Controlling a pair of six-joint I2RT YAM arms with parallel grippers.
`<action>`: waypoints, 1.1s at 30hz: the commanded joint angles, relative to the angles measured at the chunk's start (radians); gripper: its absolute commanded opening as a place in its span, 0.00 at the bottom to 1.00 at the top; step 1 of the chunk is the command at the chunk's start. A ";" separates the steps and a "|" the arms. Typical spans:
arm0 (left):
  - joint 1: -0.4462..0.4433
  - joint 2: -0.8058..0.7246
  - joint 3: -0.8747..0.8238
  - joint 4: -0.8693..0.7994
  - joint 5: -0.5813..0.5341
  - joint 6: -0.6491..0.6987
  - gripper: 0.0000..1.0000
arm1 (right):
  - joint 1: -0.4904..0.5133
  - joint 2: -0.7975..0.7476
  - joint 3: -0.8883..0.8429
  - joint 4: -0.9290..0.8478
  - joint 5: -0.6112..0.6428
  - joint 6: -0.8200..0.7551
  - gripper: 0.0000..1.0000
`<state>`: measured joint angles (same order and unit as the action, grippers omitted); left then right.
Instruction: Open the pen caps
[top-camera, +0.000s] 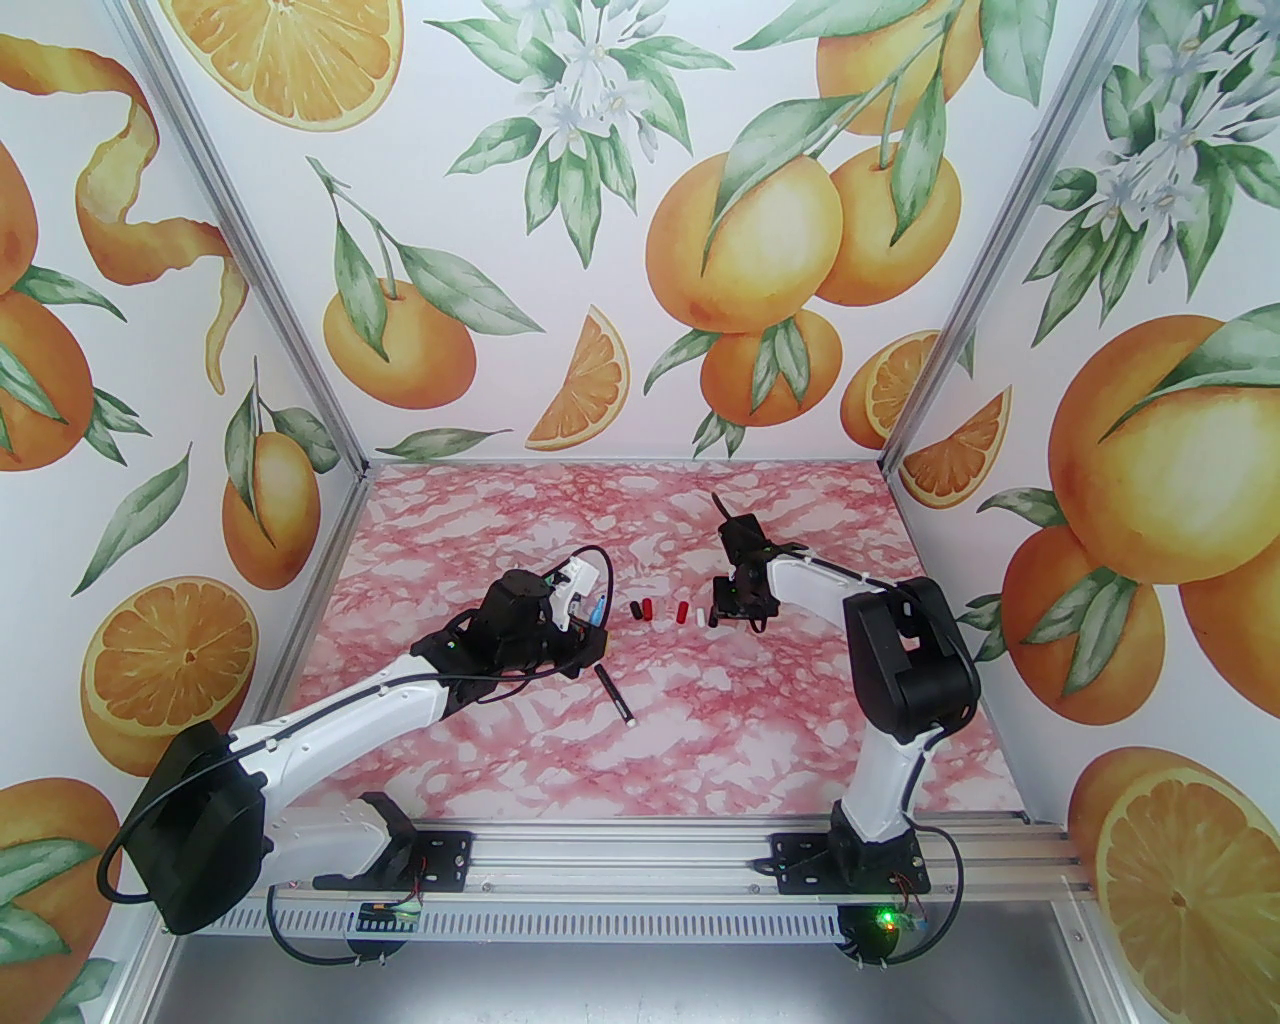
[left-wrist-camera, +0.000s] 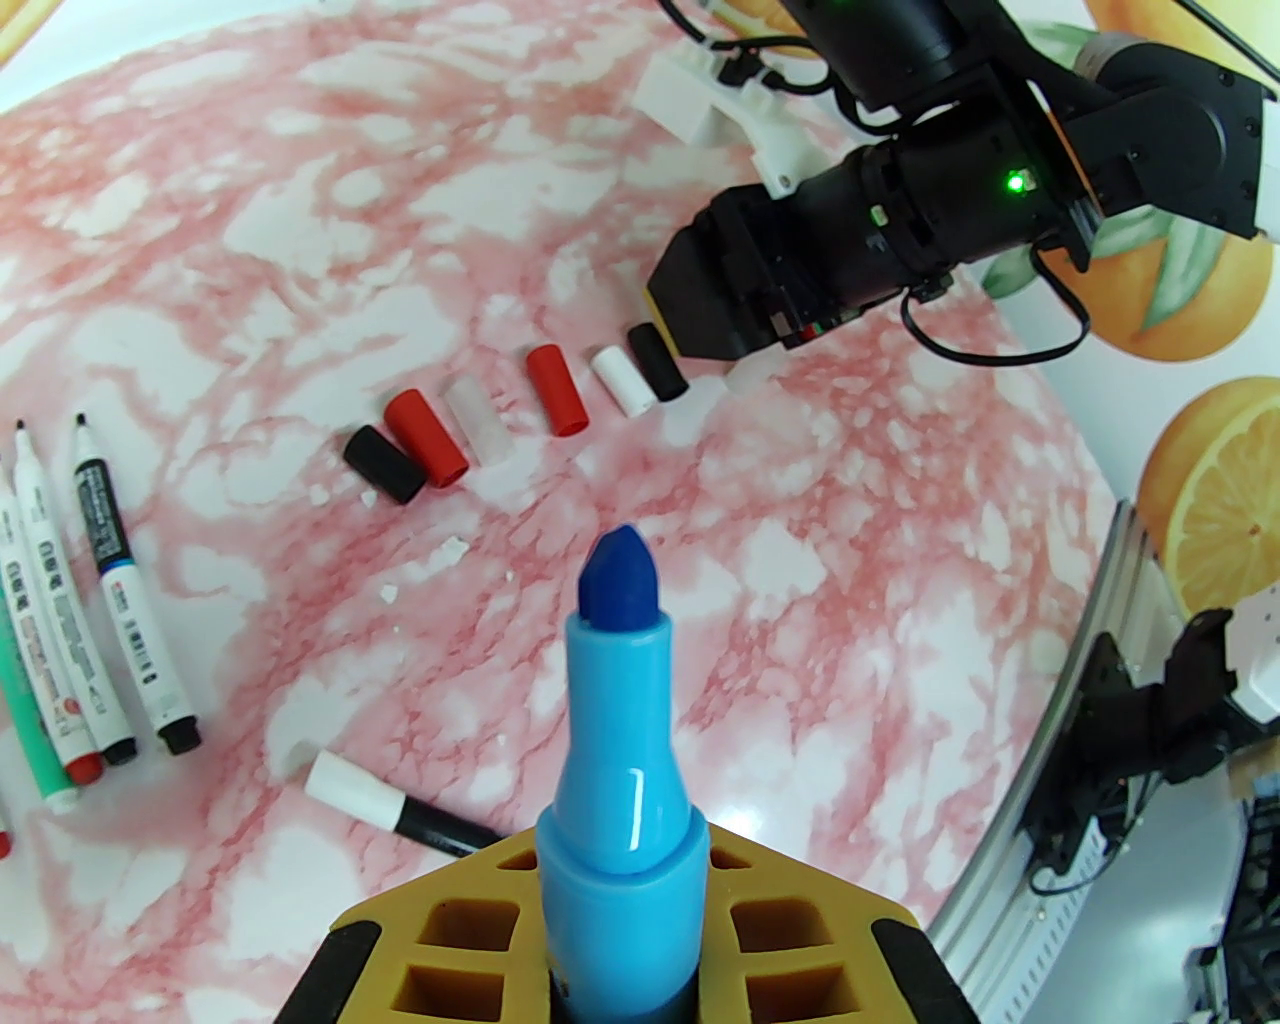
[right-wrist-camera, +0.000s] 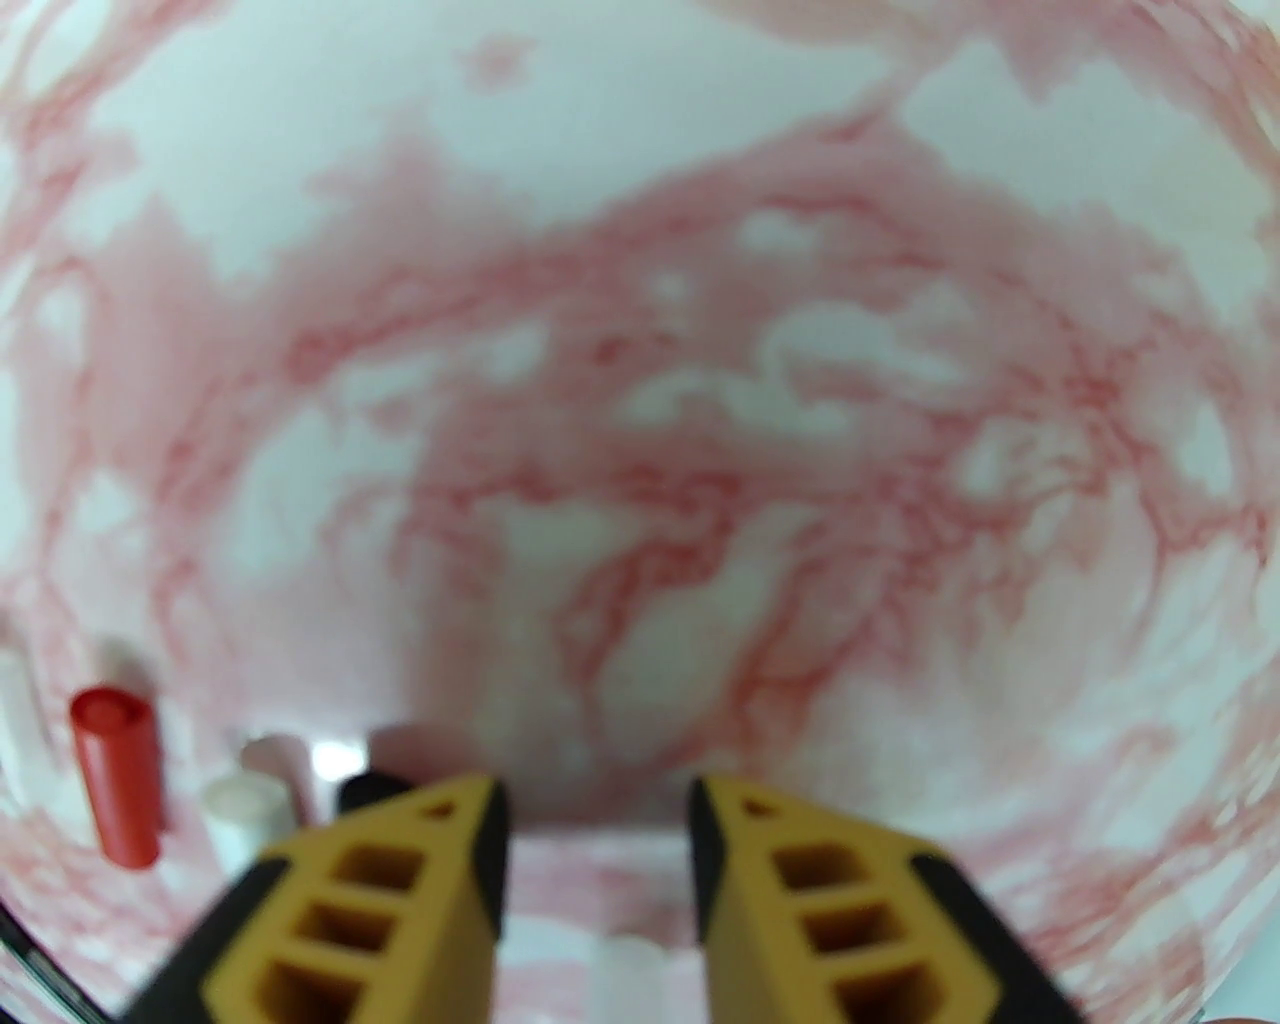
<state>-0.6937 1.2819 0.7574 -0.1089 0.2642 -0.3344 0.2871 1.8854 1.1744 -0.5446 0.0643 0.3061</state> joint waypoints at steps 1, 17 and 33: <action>0.008 0.013 0.037 -0.003 0.003 -0.003 0.04 | -0.005 -0.018 -0.011 0.019 0.002 0.013 0.43; 0.006 0.016 0.026 -0.003 -0.024 -0.027 0.03 | 0.010 -0.216 -0.120 0.071 -0.017 0.068 0.78; 0.007 -0.045 0.064 -0.087 -0.103 -0.048 0.05 | 0.098 -0.540 -0.289 0.053 -0.014 0.120 0.89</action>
<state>-0.6930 1.2697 0.7643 -0.1757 0.1818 -0.3725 0.3847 1.4025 0.9184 -0.4747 0.0425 0.4038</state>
